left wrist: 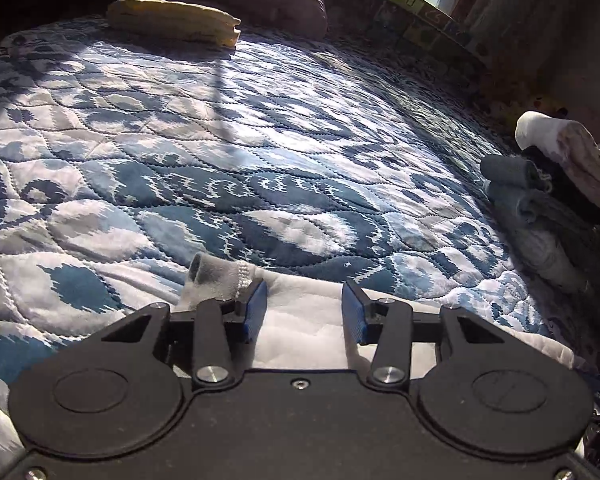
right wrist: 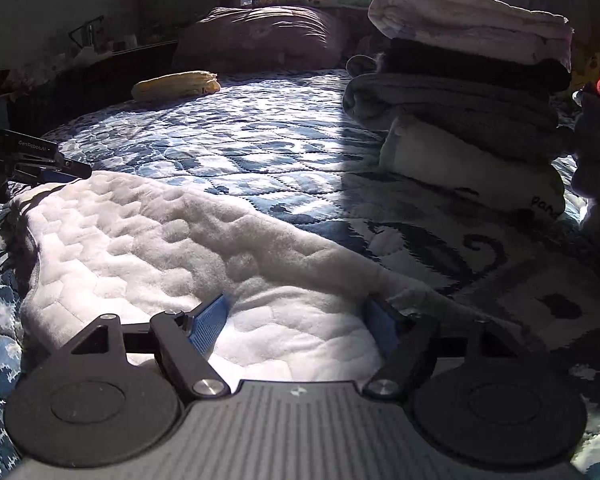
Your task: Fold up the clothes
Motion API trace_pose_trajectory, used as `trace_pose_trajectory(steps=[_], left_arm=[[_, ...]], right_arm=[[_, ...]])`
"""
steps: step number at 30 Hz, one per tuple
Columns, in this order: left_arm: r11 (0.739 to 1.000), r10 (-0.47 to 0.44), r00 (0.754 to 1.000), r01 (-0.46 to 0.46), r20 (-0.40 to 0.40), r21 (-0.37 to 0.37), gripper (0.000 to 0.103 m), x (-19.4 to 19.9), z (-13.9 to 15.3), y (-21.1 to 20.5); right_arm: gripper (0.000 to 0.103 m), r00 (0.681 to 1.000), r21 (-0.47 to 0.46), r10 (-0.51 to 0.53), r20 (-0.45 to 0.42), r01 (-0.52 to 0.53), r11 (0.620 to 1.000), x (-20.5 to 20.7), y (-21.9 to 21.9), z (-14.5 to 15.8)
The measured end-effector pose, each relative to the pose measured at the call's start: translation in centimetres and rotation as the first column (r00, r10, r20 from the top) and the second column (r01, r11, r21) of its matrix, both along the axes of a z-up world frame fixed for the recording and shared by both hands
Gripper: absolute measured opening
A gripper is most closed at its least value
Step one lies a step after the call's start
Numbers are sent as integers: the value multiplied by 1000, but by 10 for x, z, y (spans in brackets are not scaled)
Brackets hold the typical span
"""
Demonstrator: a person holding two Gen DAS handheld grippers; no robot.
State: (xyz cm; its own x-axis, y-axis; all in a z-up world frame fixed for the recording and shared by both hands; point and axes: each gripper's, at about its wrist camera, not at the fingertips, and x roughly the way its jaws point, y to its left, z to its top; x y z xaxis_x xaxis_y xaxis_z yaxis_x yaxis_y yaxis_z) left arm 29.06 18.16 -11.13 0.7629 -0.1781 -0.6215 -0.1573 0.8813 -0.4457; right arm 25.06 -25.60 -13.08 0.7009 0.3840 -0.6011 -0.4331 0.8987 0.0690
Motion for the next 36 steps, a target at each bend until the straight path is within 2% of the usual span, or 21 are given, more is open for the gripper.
trace_pose_trajectory(steps=[1,2,4,6,11,13,16,18,20,22,25,28,30,32,33,34,36], left_arm=[[998,57,998,-56,24,-38,33,-8,5,10],[993,109,993,-107,41,-48,44,-16,8,18],[984,172,985,-170,29,-49,46,-36,11,30],[979,197,980,-195,29,-60,47,-59,13,39],[943,257,966,-252,-3,-218,54,-108,9,49],[914,273,962,-269,-31,-305,55,-121,3,50],[838,284,955,-290,-85,-461,58,-129,-13,47],[798,299,947,-314,-114,-515,58,-128,-22,42],[773,322,940,-330,-114,-542,58,-124,-27,37],[738,345,931,-348,-120,-579,58,-117,-30,33],[722,373,919,-372,-125,-584,58,-106,-30,26],[708,403,909,-385,-108,-592,56,-101,-31,20],[697,423,899,-400,-109,-595,48,-103,-33,15],[672,441,891,-409,-110,-617,40,-109,-38,12],[667,449,887,-414,-110,-619,38,-110,-41,11],[668,453,885,-418,-110,-616,33,-109,-44,11],[664,449,887,-414,-111,-623,29,-105,-44,13]], right_arm=[[75,1000,-1,-1,-2,1,1000,0,0,0],[75,1000,-6,-4,-2,4,1000,0,1,1],[75,1000,-21,-16,0,16,1000,-3,3,4],[75,999,-12,-41,3,41,999,-9,3,8],[76,989,45,-149,7,148,988,-33,-13,14],[76,978,86,-206,-12,207,975,-43,-27,13],[76,954,157,-297,-49,301,941,-58,-51,11],[76,930,222,-356,-91,367,903,-64,-68,10],[79,900,282,-406,-157,435,855,-68,-84,7],[79,853,395,-445,-272,521,757,-73,-106,-1],[79,803,543,-455,-385,596,592,-82,-129,-14],[81,783,611,-425,-454,621,491,-79,-138,-25],[85,779,623,-413,-473,627,468,-73,-137,-27],[85,770,633,-415,-485,636,441,-69,-135,-29],[84,760,620,-432,-486,648,443,-67,-132,-29],[79,748,603,-451,-487,661,446,-64,-129,-27],[70,757,592,-448,-476,653,473,-57,-120,-26]])
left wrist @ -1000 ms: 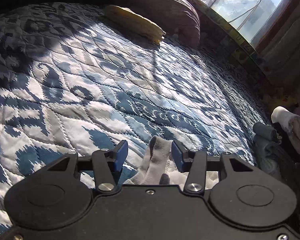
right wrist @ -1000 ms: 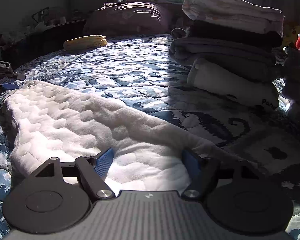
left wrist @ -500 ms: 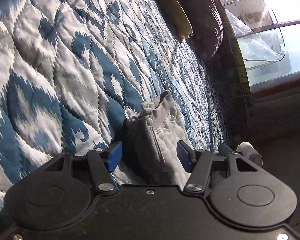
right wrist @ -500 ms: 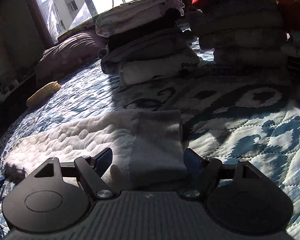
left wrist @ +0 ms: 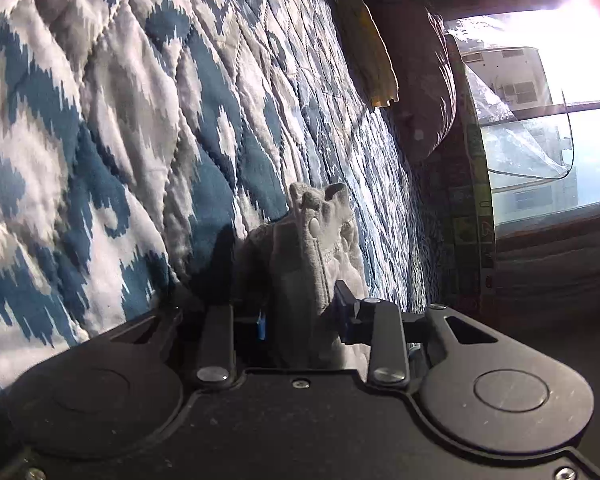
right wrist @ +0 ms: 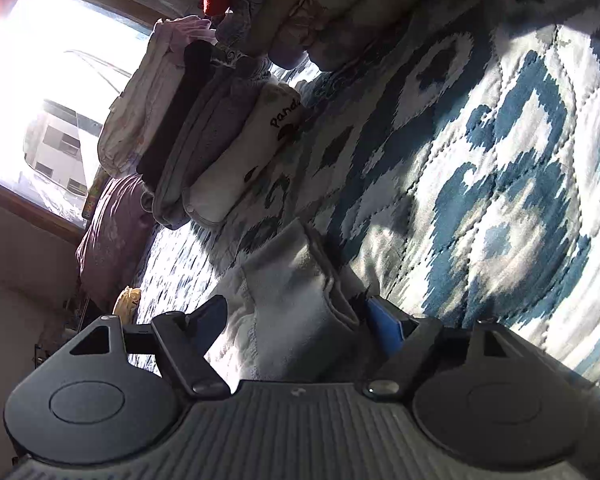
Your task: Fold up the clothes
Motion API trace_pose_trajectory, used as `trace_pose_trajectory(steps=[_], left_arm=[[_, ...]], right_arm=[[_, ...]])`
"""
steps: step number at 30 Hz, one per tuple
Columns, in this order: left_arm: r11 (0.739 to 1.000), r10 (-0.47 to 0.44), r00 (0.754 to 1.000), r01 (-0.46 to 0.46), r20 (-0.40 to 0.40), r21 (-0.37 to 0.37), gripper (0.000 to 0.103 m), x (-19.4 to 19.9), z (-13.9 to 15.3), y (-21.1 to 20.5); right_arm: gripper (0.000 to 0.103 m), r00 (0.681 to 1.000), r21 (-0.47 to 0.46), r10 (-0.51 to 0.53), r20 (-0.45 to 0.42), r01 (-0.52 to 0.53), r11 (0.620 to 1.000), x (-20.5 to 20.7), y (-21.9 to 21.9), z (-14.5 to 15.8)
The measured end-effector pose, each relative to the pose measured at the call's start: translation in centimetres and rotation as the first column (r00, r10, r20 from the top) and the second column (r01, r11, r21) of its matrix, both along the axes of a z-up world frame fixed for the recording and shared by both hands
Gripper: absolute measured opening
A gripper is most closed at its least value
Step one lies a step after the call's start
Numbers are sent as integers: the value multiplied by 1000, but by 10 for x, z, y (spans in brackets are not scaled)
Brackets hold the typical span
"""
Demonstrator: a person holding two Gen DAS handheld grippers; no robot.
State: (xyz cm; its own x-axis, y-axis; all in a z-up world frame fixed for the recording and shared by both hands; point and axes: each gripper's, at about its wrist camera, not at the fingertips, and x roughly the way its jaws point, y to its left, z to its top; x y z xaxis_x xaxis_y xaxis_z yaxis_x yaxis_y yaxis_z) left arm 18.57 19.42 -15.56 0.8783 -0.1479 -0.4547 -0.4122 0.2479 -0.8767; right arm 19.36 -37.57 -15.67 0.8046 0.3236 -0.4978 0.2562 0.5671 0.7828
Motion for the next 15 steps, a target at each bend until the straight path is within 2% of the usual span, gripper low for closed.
trace_pose_trajectory(steps=[1,2,3,5,7,10,12,13,14,15], left_arm=[[1000,-10,1000,10,5,-4,23,2,3,2],[1000,-20,1000,20,10,-8,21,5,5,4],[1000,-31,999,31,24,1,20,5,11,7],[997,-59,996,56,69,47,19,3,30,15],[995,-60,991,50,119,85,19,-4,45,24],[995,-22,988,8,150,97,19,-26,49,45],[994,4,997,-12,83,104,22,-37,36,59],[996,13,999,-16,30,89,31,-42,24,66],[998,18,999,-17,-28,57,30,-46,10,72],[999,24,999,-23,-44,24,27,-52,3,77]], right_arm=[[46,1000,13,29,-4,-29,999,5,4,-1],[13,998,28,60,-9,-60,998,10,8,-3],[13,999,17,49,-3,-49,999,12,11,1],[13,997,58,29,76,-34,998,6,10,11],[13,990,71,54,132,-63,995,2,17,23],[13,976,96,108,188,-128,987,-2,32,27],[14,985,12,152,85,-154,988,5,45,13],[26,985,9,171,-23,-171,985,9,48,-5],[13,988,25,155,-14,-155,988,4,46,-17],[14,987,45,161,7,-161,986,-1,43,-20]])
